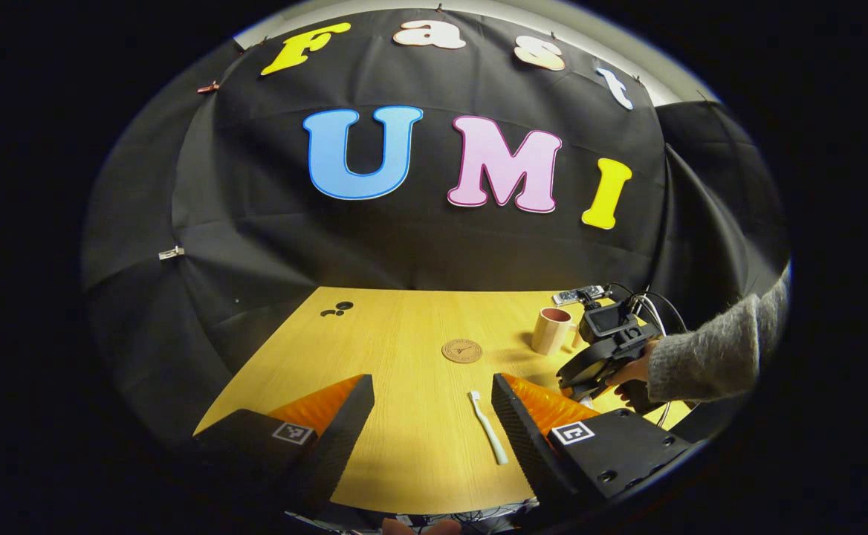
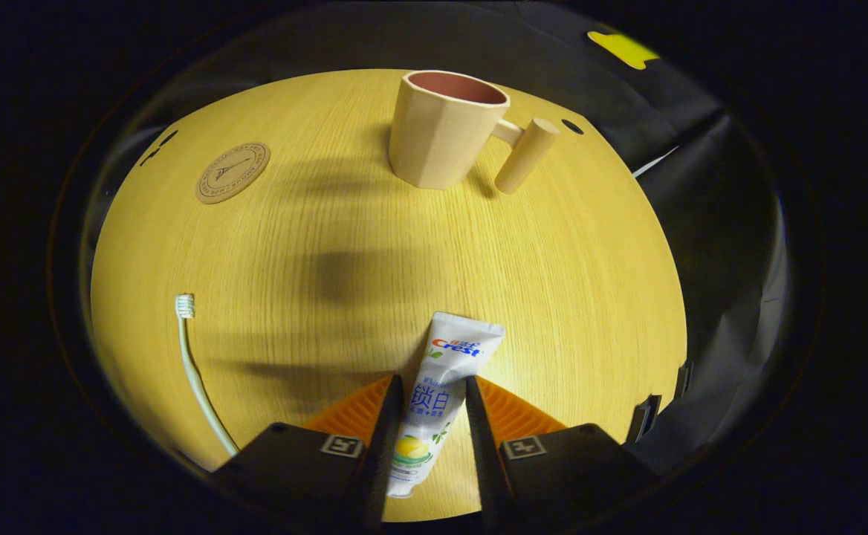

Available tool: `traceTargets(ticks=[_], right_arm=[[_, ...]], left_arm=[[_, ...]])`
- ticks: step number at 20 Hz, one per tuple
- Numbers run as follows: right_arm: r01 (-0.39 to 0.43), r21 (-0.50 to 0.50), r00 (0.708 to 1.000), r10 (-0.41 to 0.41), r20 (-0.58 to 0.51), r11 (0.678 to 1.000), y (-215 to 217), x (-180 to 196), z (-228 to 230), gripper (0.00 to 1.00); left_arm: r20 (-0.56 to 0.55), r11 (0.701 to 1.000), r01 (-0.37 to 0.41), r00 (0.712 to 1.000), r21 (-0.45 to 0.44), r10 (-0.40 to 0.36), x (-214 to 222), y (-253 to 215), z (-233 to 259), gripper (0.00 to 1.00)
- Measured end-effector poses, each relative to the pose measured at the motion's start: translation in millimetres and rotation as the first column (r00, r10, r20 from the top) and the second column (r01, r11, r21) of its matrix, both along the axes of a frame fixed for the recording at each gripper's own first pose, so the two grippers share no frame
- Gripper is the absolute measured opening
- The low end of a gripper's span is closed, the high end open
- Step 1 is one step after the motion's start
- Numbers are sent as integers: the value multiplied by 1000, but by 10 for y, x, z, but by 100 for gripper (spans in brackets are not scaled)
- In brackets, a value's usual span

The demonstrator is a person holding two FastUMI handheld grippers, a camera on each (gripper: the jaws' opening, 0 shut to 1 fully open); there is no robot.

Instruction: Put the toothbrush and toothpaste on the desktop into the cup, then pick up the cup and place it on the coaster on the desktop.

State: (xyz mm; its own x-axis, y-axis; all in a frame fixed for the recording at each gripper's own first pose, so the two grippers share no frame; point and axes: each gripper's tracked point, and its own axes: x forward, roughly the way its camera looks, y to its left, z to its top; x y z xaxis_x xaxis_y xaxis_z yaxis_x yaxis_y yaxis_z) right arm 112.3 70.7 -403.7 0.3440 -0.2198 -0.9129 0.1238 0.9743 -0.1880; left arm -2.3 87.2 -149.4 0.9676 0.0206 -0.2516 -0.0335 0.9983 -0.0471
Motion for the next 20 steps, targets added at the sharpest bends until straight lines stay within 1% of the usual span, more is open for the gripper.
traceTargets(ticks=[3, 4, 7, 8, 11, 13, 14, 15, 18, 20], right_arm=[[-69, -21, 998, 69, -11, 997, -79, -37, -11, 34], [-97, -23, 995, 97, -1, 995, -92, -34, 3, 20], [-132, 18, 991, 131, 36, 991, -67, -39, 36, 17], [-134, 37, 990, 132, 52, 990, -64, -14, 44, 14], [-125, 88, 988, 116, 103, 988, -102, -12, 116, 14], [-122, 114, 982, 103, 156, 986, -130, 9, 207, 14], [-126, 130, 978, 102, 182, 983, -138, 3, 278, 14], [-130, 145, 973, 98, 210, 981, -142, 0, 346, 14], [-158, 195, 952, 97, 289, 968, -127, -34, 580, 14], [-189, 202, 944, 121, 307, 961, -166, -85, 681, 14]], left_arm=[[6, 1000, 0, 1000, -1, 0, -6, -31, 27, 100], [8, 1000, 1, 1000, 0, -1, 0, -44, 33, 100], [7, 1000, 5, 1000, 1, -5, -7, -102, 24, 100], [5, 1000, 8, 1000, 0, -8, -6, -130, 28, 100], [-4, 1000, 11, 1000, -1, -11, 24, -216, 7, 100], [-9, 1000, 17, 1000, -3, -17, 53, -294, 2, 100], [-13, 1000, 19, 1000, -2, -19, 73, -329, 0, 96], [-17, 1000, 21, 1000, 0, -21, 95, -365, -19, 99], [-32, 1000, 20, 999, 3, -20, 204, -457, -70, 99], [-49, 1000, 18, 999, 2, -18, 283, -516, -153, 99]])
